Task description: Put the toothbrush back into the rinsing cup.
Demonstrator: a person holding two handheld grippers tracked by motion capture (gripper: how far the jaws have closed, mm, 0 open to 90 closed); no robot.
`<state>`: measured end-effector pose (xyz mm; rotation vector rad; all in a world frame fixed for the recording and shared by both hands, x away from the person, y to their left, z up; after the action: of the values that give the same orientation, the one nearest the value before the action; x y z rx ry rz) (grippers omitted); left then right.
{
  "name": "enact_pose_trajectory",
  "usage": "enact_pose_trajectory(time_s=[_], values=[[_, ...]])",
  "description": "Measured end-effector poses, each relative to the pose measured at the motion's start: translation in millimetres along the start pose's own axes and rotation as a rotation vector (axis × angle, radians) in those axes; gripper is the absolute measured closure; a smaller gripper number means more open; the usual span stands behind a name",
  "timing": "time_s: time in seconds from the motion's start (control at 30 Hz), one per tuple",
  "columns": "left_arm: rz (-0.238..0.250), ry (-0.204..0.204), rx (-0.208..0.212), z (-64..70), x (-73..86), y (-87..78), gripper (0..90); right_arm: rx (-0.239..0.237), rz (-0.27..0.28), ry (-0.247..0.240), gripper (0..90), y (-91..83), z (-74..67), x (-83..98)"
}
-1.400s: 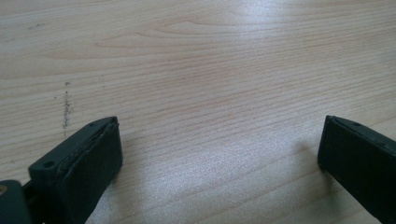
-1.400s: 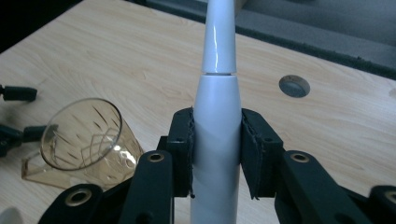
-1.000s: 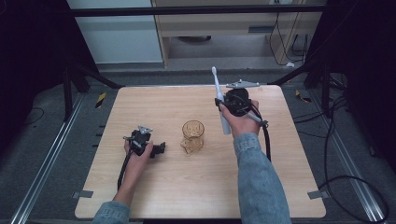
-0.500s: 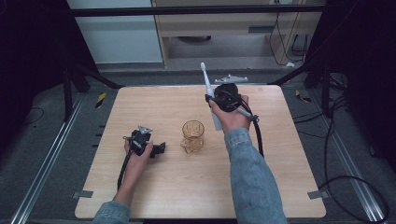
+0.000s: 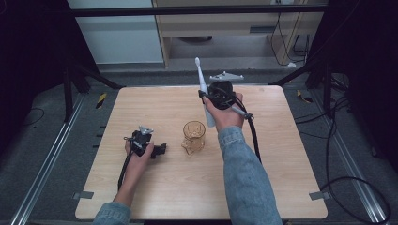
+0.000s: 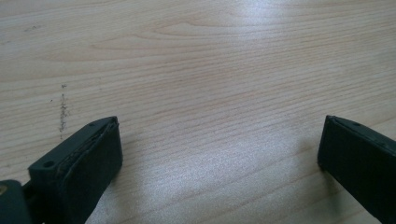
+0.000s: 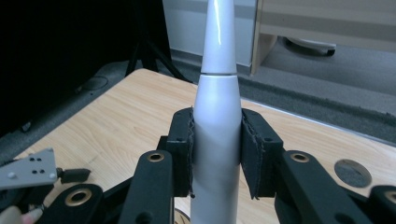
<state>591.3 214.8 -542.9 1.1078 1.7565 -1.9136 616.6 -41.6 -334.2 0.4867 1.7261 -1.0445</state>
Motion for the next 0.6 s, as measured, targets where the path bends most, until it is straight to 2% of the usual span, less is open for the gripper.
enact_pose_trajectory(time_s=[0.23,0.6], values=[[0.0,0.001,0.0,0.1,0.2,-0.2,0.0,-0.002,0.036,-0.009,67.0,2.3,-5.9,-8.2],[-0.002,0.003,0.002,0.0,0.3,-0.4,0.0,-0.006,0.058,-0.016,67.0,12.2,-13.2,-8.5]])
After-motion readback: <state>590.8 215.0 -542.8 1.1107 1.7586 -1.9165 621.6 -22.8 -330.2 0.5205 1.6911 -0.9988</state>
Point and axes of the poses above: each handheld gripper's, and its own axes: y roughly forward along the jaws, x roughly out of its underside, z roughly to its right, the point moved 5 cm from there along y, roughly forward along the jaws, and after that the axes turned 3 degrees about -x, right-handed, at the moved point
